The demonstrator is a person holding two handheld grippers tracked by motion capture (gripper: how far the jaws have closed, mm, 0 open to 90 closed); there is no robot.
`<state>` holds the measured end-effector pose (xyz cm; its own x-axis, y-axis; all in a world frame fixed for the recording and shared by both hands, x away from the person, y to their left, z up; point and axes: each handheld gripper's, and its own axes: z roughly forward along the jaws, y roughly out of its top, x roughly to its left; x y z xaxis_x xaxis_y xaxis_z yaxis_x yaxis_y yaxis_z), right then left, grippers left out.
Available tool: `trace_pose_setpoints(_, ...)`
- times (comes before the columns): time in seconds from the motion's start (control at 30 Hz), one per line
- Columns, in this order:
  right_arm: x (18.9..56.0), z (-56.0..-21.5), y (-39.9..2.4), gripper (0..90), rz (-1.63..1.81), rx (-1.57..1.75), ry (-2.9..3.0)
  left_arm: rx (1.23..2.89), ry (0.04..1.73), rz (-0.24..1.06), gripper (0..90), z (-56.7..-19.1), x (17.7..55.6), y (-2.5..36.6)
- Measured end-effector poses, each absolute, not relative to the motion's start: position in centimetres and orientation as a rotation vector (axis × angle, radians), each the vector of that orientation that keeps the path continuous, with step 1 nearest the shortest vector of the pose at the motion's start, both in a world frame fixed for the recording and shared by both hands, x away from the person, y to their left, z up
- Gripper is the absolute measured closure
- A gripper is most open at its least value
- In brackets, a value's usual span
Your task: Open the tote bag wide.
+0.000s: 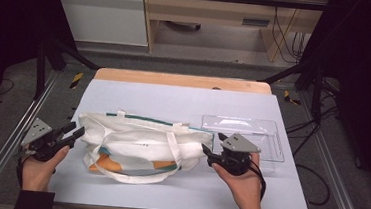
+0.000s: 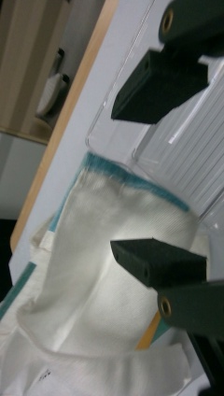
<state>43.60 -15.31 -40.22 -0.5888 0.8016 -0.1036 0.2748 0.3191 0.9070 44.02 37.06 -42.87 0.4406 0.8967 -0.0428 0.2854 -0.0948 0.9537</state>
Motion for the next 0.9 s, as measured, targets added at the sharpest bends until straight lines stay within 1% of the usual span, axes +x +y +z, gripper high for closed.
trace_pose_setpoints(0.07, 42.8, -40.3, -16.3, 24.7, 1.25, 0.95, 1.997, 1.62, 1.06, 0.713, 45.3, -43.0, 44.0, 37.3)
trace_pose_setpoints(0.1, 42.8, -40.3, -16.3, 24.7, 1.25, 0.95, 1.997, 1.62, 1.06, 0.713, 42.3, -43.0, 44.0, 37.3)
trace_pose_setpoints(0.13, 41.9, -40.4, -17.4, 22.0, 1.25, 0.961, 1.969, 1.614, 1.064, 0.729, 40.0, -42.9, 43.9, 37.4)
trace_pose_setpoints(0.23, 41.1, -40.5, -18.4, 20.2, 1.247, 0.965, 1.95, 1.587, 1.064, 0.733, 31.4, -42.7, 43.9, 37.6)
trace_pose_setpoints(0.33, 40.3, -40.3, -19.6, 16.6, 1.246, 0.983, 1.91, 1.56, 1.046, 0.754, 24.7, -42.1, 43.8, 38.0)
trace_pose_setpoints(0.43, 40.3, -40.4, -20.1, 15.4, 1.247, 1.014, 1.892, 1.534, 1.036, 0.75, 18.0, -41.7, 43.7, 38.1)
trace_pose_setpoints(0.47, 40.3, -40.4, -20.1, 15.4, 1.247, 1.014, 1.892, 1.522, 1.028, 0.751, 18.0, -41.6, 43.7, 38.2)
trace_pose_setpoints(0.5, 40.4, -40.4, -20.2, 14.4, 1.242, 1.023, 1.888, 1.523, 1.019, 0.753, 16.0, -41.4, 43.6, 38.1)
trace_pose_setpoints(0.53, 40.6, -40.6, -20.4, 12.9, 1.238, 1.042, 1.9, 1.53, 1.015, 0.747, 12.2, -41.2, 43.6, 38.0)
trace_pose_setpoints(0.63, 40.8, -40.8, -20.3, 10.9, 1.221, 1.047, 1.916, 1.54, 0.992, 0.748, 8.7, -40.8, 43.5, 37.8)
trace_pose_setpoints(0.9, 41.1, -41.1, -20.1, 9.4, 1.198, 1.058, 1.945, 1.536, 0.993, 0.76, 8.6, -40.0, 43.3, 37.4)
